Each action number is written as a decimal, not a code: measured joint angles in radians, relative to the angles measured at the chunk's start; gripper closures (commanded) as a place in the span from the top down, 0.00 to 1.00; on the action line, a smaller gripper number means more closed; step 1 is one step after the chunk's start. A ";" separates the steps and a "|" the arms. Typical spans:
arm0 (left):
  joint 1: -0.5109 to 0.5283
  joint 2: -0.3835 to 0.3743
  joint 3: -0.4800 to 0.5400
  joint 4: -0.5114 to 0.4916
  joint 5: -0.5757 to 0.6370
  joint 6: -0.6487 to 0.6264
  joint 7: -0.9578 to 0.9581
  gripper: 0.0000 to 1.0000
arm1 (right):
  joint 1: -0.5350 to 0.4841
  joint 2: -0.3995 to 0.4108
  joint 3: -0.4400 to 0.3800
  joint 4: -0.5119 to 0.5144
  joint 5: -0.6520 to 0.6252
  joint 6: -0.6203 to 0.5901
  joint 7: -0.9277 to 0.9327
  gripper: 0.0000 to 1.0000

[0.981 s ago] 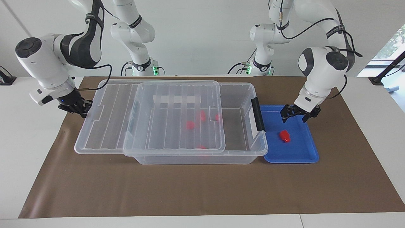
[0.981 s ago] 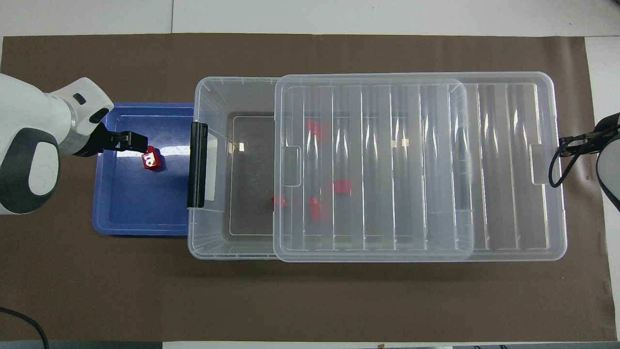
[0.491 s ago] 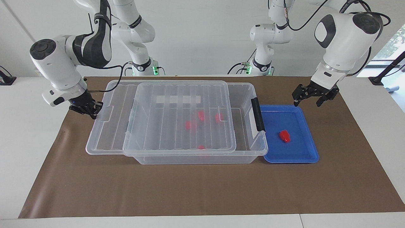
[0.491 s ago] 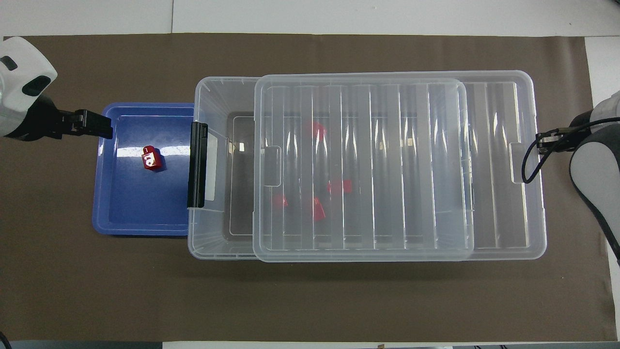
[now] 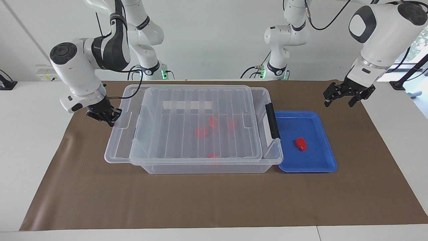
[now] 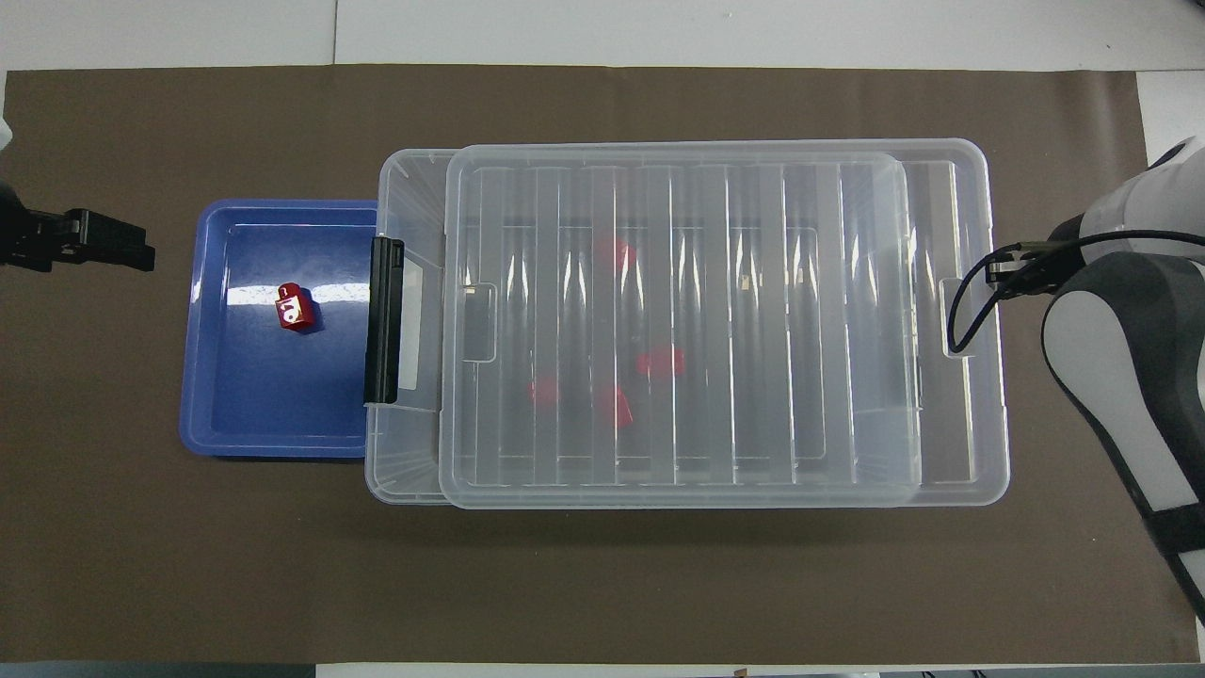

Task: Place red block in blue tray from box
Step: 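Slide the clear lid back shut with the right gripper while the left gripper withdraws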

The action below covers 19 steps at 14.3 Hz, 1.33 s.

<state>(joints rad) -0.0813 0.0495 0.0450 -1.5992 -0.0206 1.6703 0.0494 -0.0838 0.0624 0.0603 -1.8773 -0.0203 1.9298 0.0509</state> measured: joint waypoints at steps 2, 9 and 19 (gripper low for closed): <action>0.000 0.000 0.000 0.000 0.000 -0.001 0.000 1.00 | 0.000 -0.001 0.019 -0.001 0.000 0.000 0.032 0.00; -0.001 -0.002 -0.003 0.003 0.000 -0.020 0.005 1.00 | 0.000 -0.002 0.078 -0.003 -0.002 0.000 0.131 0.00; -0.001 -0.018 -0.019 0.003 0.000 -0.058 0.007 1.00 | 0.000 -0.002 0.097 -0.001 -0.002 -0.019 0.156 0.00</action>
<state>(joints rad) -0.0827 0.0311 0.0265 -1.5960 -0.0206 1.6125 0.0563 -0.0836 0.0602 0.1569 -1.8782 -0.0227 1.9109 0.2073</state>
